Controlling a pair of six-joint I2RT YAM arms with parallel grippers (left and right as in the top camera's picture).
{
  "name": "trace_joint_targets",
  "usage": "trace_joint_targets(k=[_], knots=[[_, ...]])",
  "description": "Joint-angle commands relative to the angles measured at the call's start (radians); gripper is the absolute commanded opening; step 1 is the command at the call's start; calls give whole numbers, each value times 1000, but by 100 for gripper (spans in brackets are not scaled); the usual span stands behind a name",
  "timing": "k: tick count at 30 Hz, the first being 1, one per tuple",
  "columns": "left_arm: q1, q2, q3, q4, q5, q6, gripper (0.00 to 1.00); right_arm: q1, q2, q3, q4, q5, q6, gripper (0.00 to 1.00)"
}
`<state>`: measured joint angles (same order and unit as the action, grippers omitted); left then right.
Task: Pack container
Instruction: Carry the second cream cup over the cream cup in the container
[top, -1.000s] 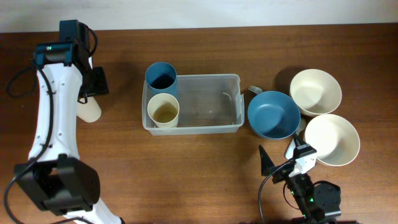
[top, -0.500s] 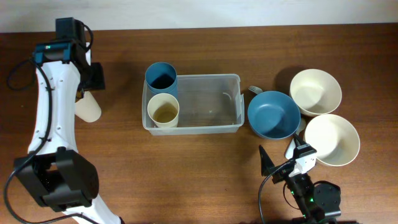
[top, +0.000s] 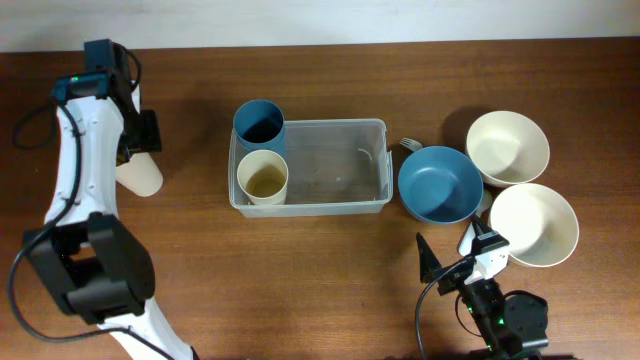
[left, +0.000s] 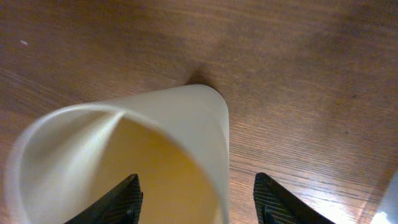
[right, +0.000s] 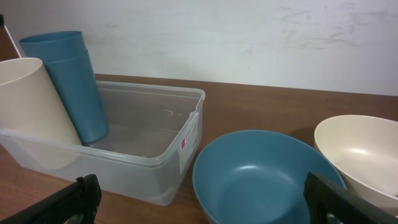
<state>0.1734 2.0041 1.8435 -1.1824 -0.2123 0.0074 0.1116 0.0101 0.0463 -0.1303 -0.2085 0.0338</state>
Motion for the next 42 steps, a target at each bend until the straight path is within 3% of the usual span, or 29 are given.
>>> trace_joint_targets(k=[1, 5, 12, 21, 27, 33, 42], knots=[[6, 48, -10, -3, 14, 16, 52, 7, -6, -9, 0, 3, 8, 99], [6, 66, -10, -6, 17, 16, 20, 7, -6, -9, 0, 2, 8, 99], [6, 66, -10, -7, 42, 8, 3, 7, -6, -9, 0, 2, 8, 99], [1, 32, 108, -119, 249, 8, 2, 7, -7, -9, 0, 2, 8, 99], [-44, -59, 294, -293, 269, 9, 1, 7, -7, -9, 0, 3, 8, 99], [-143, -203, 416, -394, 270, 8, 1, 7, -6, -9, 0, 3, 8, 99], [-363, -360, 419, -493, 269, 9, 1, 7, -6, -9, 0, 3, 8, 99]])
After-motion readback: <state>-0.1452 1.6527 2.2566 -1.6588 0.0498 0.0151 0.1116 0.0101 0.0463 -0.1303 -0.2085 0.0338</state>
